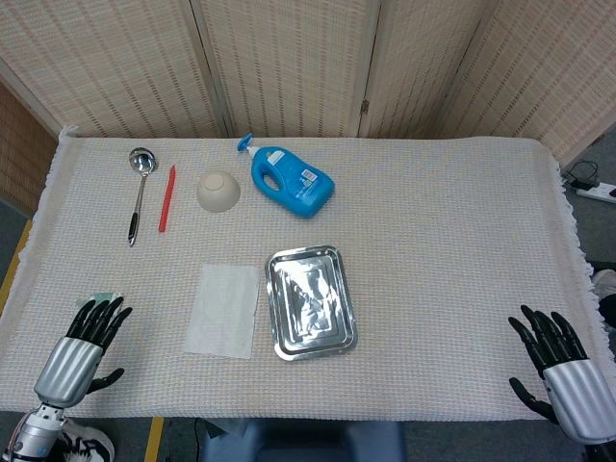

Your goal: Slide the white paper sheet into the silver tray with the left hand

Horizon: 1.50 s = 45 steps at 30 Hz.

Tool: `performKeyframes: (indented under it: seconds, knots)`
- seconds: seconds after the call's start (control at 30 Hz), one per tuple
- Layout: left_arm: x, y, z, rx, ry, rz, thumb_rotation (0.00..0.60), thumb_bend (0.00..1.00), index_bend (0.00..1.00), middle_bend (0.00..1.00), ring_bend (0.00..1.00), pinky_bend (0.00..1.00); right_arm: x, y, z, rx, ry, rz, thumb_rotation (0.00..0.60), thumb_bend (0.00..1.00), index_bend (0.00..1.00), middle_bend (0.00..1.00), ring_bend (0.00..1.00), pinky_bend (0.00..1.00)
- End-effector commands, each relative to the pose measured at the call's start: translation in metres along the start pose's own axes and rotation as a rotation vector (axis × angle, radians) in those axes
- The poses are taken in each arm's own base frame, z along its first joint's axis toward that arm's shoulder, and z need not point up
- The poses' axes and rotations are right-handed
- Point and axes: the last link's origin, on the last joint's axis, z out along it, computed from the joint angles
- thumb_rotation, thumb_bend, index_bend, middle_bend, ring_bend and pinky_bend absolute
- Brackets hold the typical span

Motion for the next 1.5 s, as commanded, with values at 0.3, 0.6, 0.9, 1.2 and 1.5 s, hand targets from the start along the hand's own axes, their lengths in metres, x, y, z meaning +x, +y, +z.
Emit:
performKeyframes:
  seconds: [0.3,0.6,0.9,1.2,1.5]
  knots:
    - [-0.001,0.005,0.000,-0.017,-0.014,-0.026,0.600,0.11,0.00,0.00,0.00,0.00,0.001,0.001,-0.001,-0.002,0.000,0.001,0.600,0.32,0.00,0.00,0.00,0.00]
    - [-0.013,0.026,0.007,-0.177,0.075,-0.092,0.600,0.11,0.14,0.38,0.31,0.57,0.002,0.001,0.000,-0.001,0.030,0.019,0.600,0.32,0.00,0.00,0.00,0.00]
    - [-0.047,0.040,0.017,-0.230,0.118,-0.100,0.600,0.11,0.36,1.00,0.98,1.00,-0.002,0.003,0.010,-0.028,0.045,0.032,0.600,0.32,0.00,0.00,0.00,0.00]
    - [-0.084,0.042,0.034,-0.259,0.022,-0.106,0.600,0.13,0.52,1.00,1.00,1.00,0.012,0.011,0.004,-0.046,0.138,0.084,0.600,0.32,0.00,0.00,0.00,0.00]
    - [-0.095,0.050,0.053,-0.254,-0.017,-0.106,0.600,0.29,0.51,1.00,1.00,1.00,0.012,0.013,0.008,-0.059,0.135,0.088,0.600,0.32,0.00,0.00,0.00,0.00]
